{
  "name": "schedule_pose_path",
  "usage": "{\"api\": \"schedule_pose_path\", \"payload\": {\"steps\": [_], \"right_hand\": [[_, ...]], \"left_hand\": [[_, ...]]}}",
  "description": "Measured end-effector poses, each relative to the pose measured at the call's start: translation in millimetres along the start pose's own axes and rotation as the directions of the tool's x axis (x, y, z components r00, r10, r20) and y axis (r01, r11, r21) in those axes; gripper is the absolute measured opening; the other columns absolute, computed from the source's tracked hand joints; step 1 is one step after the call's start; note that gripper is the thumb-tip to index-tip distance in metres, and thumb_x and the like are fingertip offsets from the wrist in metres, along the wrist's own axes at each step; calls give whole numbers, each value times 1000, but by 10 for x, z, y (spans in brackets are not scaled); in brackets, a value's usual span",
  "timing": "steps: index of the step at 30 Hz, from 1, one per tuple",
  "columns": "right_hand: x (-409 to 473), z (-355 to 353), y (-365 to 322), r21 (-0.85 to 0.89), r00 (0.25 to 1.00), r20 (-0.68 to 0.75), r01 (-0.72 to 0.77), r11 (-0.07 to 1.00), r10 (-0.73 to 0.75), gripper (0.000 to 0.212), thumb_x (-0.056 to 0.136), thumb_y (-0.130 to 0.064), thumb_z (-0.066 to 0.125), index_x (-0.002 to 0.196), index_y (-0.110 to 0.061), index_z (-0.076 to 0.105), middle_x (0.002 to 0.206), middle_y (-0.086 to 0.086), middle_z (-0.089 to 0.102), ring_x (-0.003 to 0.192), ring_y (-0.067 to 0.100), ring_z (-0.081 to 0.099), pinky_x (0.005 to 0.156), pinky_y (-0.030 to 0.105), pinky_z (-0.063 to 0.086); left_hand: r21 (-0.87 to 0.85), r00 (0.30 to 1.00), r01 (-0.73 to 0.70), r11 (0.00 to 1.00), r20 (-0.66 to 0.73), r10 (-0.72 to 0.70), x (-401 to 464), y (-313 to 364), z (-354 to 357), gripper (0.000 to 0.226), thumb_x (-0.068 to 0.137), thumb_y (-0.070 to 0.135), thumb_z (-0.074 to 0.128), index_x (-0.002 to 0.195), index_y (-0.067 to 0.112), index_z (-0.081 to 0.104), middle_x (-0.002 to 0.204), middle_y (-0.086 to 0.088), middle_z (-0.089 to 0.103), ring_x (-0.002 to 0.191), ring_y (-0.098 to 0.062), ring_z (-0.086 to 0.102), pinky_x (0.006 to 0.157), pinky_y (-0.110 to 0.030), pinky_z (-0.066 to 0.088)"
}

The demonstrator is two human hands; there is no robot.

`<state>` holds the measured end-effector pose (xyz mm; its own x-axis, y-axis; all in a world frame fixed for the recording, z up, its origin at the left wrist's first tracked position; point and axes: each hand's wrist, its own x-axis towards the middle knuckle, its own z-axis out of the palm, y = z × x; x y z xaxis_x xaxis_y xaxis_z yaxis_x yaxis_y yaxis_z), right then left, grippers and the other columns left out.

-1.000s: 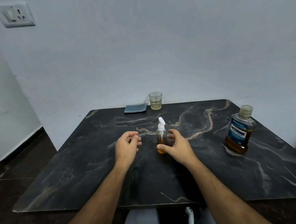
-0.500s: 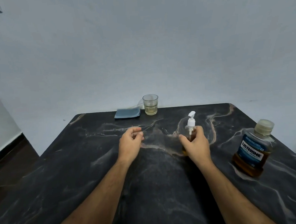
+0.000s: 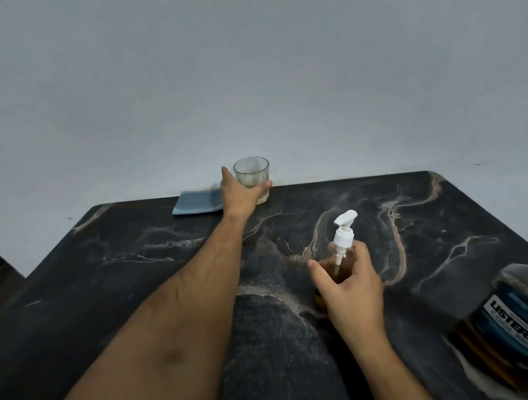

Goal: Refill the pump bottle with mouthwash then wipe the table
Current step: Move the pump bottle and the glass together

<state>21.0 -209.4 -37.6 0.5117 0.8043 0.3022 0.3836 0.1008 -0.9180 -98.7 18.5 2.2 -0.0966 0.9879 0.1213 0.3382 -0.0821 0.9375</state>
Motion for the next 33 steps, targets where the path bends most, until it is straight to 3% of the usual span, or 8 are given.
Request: {"api": "schedule_pose_path", "payload": {"steps": [4,10,16,19,23,26,30,33], "right_hand": [[1,29,17,-50,1000,-3,9,999,-9,33,75,-36,78,92,-32,50,74,-12,66,74,1,62,59,12,41],[-10,53,28,-100,1000,-10,17,995,-18,35,75,-37,79,95,-30,51,74,-14,65,74,1,61,60,11,42],[-7,63,6,-145,1000,-3,24,989,-25,37,77,-37,79,97,-29,49,75,-12,63,72,3,60,62,23,43],[-25,45,-14,-110,1000,18,24,994,-22,40,79,-43,77,100,-27,47,82,-11,64,79,7,62,68,30,47],[-56,-10,-55,-1,995,102,5,1000,-5,37,87,-48,66,106,-23,46,86,-10,63,81,5,60,75,34,47],[-102,-71,-109,97,992,122,-41,994,29,37,84,-44,54,110,-20,46,91,-11,61,88,6,58,84,36,46],[-302,-208,-212,55,993,112,-43,998,37,38,87,-43,66,112,-22,47,101,-9,66,94,9,63,85,35,49],[-528,-318,-317,35,996,84,-24,999,21,41,81,-41,74,106,-23,48,95,-7,69,89,7,66,82,32,52]], "left_hand": [[-23,999,19,1000,-37,-20,205,-129,218,118,69,31,89,156,8,13,156,-13,33,143,-29,33,118,-42,32],[-87,995,25,996,-94,-33,351,-221,348,93,74,28,86,144,13,29,146,-10,45,132,-26,46,107,-33,39],[-60,995,-4,998,-98,-2,101,-210,293,91,71,31,87,142,13,33,141,-9,50,128,-25,49,102,-28,39],[-46,997,-27,999,-74,24,-184,-180,188,92,71,31,88,144,13,35,141,-6,50,128,-21,48,99,-23,35],[13,997,-81,997,-13,81,-603,-199,-94,89,65,41,89,139,16,45,123,4,60,116,-18,59,104,-37,47],[5,995,-91,996,45,91,-996,-207,-396,92,64,43,90,140,17,45,120,6,61,112,-15,61,103,-39,49],[-23,990,-94,995,101,96,-1593,-203,-800,93,65,35,91,142,17,43,126,2,60,110,-12,61,99,-31,49],[-59,982,-98,993,156,107,-1937,-250,-976,92,62,31,93,139,20,43,128,1,61,112,-13,63,102,-36,50]]}}
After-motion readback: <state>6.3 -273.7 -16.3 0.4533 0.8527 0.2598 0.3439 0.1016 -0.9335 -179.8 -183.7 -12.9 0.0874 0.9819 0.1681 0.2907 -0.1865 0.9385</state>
